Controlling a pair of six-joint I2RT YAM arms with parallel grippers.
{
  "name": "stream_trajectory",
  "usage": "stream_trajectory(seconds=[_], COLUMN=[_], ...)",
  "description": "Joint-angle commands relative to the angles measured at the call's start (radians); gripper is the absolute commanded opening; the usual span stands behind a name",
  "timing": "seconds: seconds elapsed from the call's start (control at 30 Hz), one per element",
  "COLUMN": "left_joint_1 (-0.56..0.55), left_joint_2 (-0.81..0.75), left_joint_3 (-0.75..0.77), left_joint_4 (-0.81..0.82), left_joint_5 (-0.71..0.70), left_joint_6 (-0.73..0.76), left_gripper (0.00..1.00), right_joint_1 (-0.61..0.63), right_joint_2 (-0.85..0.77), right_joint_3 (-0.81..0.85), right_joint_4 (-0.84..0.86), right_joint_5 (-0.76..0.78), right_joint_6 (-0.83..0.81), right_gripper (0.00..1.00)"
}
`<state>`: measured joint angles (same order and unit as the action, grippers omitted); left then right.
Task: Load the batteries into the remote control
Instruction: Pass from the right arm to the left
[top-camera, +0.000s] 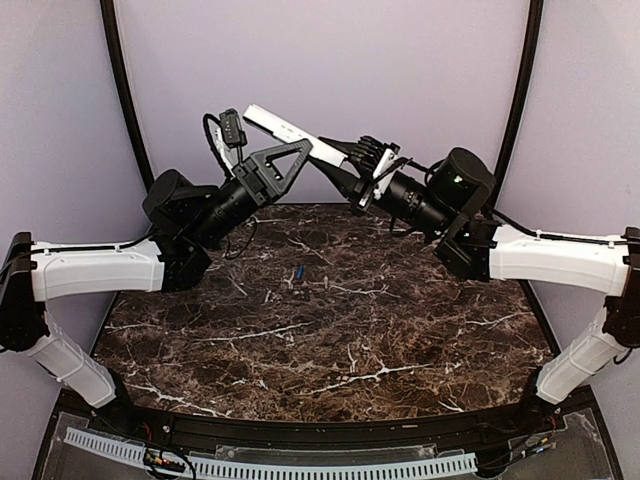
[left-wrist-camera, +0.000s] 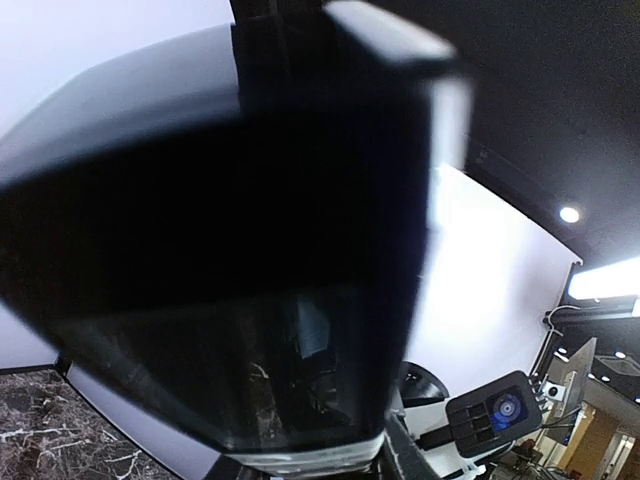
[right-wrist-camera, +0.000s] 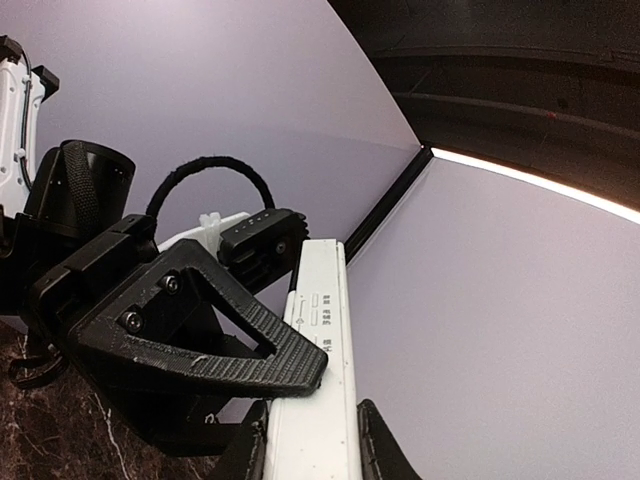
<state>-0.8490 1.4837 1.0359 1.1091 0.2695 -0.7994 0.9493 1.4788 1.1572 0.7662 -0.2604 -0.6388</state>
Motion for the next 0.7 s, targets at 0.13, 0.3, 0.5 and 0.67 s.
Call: stream_trajectory(seconds=[0.13, 0.3, 0.5, 0.67], left_joint_1=[0.004, 0.004, 0.004, 0.004], left_joint_2=[-0.039, -0.038, -0.04, -0.04], left_joint_3=[-0.011, -0.014, -0.011, -0.012], left_joint_4=[0.004, 0.013, 0.014, 0.01], left_joint_5=[0.005, 0.01, 0.018, 0.022], left_joint_6=[0.027, 0.02, 0.021, 0.018], left_gripper=[0.07, 0.0, 0.0, 0.0], right_joint_1=[0.012, 0.011, 0.011, 0.011], right_joint_2=[-0.047, -0.063, -0.084, -0.097], right_joint_3=[-0.002, -0.002, -0.009, -0.016], right_joint_4=[-0.028, -0.064, -0.08, -0.11], right_joint_5=[-0.054, -0.063, -0.056, -0.061], right_joint_6=[-0.024, -0.039, -0.057, -0.078], right_gripper=[0.0, 0.11, 0.4, 0.39])
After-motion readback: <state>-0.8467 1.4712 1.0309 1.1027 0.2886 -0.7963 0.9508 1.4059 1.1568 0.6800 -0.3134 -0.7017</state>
